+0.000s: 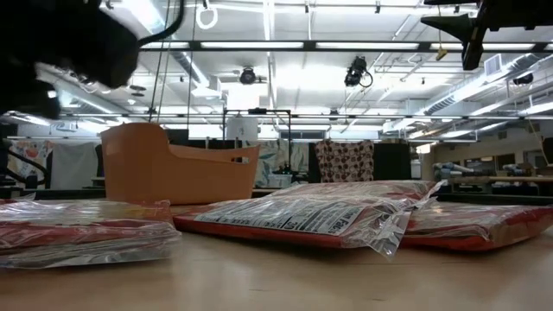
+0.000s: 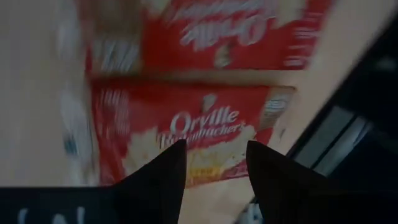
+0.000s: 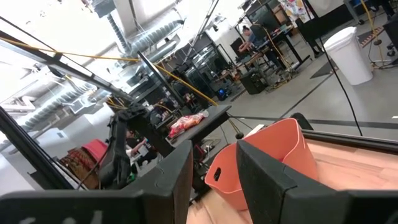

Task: Sort popcorn bags into baskets
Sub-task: Put the red popcorn bag into the orange bin

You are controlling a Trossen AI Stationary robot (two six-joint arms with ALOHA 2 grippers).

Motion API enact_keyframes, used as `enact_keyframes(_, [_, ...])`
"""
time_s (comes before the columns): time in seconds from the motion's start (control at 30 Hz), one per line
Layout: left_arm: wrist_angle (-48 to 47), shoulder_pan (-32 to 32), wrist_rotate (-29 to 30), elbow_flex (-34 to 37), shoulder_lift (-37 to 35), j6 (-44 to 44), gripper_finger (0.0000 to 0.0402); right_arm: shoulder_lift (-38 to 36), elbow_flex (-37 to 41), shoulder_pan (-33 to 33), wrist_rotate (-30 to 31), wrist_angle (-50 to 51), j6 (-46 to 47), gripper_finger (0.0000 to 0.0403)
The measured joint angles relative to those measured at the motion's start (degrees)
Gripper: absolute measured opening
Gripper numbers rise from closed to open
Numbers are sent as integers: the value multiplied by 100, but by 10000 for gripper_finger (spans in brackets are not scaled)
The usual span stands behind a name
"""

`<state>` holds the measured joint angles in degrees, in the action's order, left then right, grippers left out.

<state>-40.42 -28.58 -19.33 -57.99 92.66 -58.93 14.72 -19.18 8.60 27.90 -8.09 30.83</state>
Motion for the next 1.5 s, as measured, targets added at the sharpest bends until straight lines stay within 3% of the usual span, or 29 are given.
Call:
enact_keyframes(0.3, [774, -210, -359, 834, 0, -3335, 172, 0, 0, 0, 2, 1, -92, 130])
enact_keyframes(0.5, [1221, -126, -373, 1330, -7, -3953, 172, 0, 0, 0, 2, -1, -83, 130])
enact_keyframes(0.63, [1109, -24, -105, 1425, -33, -3098, 172, 0, 0, 0, 3, -19, -81, 130])
enact_keyframes(0.93, [155, 430, 797, 1269, -22, 862, 171, 0, 0, 0, 4, -36, -37, 130])
enact_keyframes(1.13, [-1334, 455, 2636, 500, 23, 3143, 156, 0, 0, 0, 3, -36, 31, 130])
enact_keyframes(1.2, [-1537, 453, 3004, 229, 22, 3410, 149, 0, 0, 0, 2, -37, 31, 130])
enact_keyframes(1.3, [-1837, 455, 2972, -75, 18, 3284, 143, 2, 0, 0, 2, -36, 31, 130])
enact_keyframes(1.5, [-1673, 89, 2945, -136, 7, 1727, 142, 2, 0, 0, 0, -38, -41, 130])
